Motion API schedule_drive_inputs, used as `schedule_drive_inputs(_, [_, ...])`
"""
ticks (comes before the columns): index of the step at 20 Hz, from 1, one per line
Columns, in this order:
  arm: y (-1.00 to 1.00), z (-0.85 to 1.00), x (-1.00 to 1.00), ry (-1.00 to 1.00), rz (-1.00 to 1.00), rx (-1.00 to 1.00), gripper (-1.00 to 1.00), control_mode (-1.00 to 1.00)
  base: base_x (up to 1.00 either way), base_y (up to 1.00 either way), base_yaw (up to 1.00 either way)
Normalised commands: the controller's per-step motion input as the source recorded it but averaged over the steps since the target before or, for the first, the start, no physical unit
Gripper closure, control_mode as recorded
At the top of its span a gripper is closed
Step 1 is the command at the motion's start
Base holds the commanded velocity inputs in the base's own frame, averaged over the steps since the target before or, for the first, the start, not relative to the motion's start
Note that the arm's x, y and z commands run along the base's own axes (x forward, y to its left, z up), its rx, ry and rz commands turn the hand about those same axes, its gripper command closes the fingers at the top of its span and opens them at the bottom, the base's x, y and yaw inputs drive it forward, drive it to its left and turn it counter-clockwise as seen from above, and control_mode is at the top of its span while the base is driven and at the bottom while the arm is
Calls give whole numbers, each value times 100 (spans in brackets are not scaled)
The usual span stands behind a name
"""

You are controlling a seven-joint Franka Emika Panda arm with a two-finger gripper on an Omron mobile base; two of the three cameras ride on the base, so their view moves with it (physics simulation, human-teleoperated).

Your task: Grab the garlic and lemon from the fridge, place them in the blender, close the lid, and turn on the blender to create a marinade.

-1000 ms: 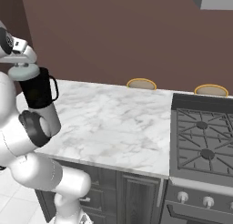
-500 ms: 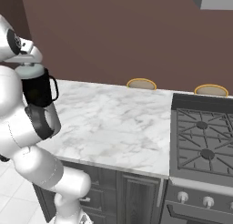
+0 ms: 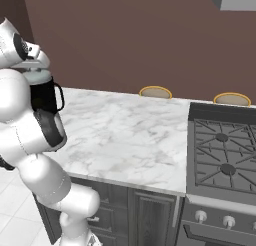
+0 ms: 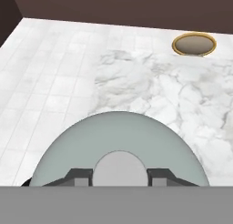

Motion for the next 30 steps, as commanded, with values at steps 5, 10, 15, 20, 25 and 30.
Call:
schedule_drive_inputs(5, [6, -10, 12, -1, 0, 0, 100, -100, 0, 0, 0])
schedule_drive_inputs(10, [10, -32, 0, 0, 1, 0, 100, -100, 0, 0, 0])
schedule_drive_inputs(15, [1, -40, -14, 0, 3, 0, 100, -100, 0, 0, 0])
schedule_drive_inputs(20, [0, -40, -2, 0, 3, 0, 100, -100, 0, 0, 0])
schedule_drive_inputs(25, [0, -20, 0, 0, 2, 0, 100, -100, 0, 0, 0])
schedule_drive_inputs(30, [0, -20, -2, 0, 0, 0, -100, -100, 0, 0, 0])
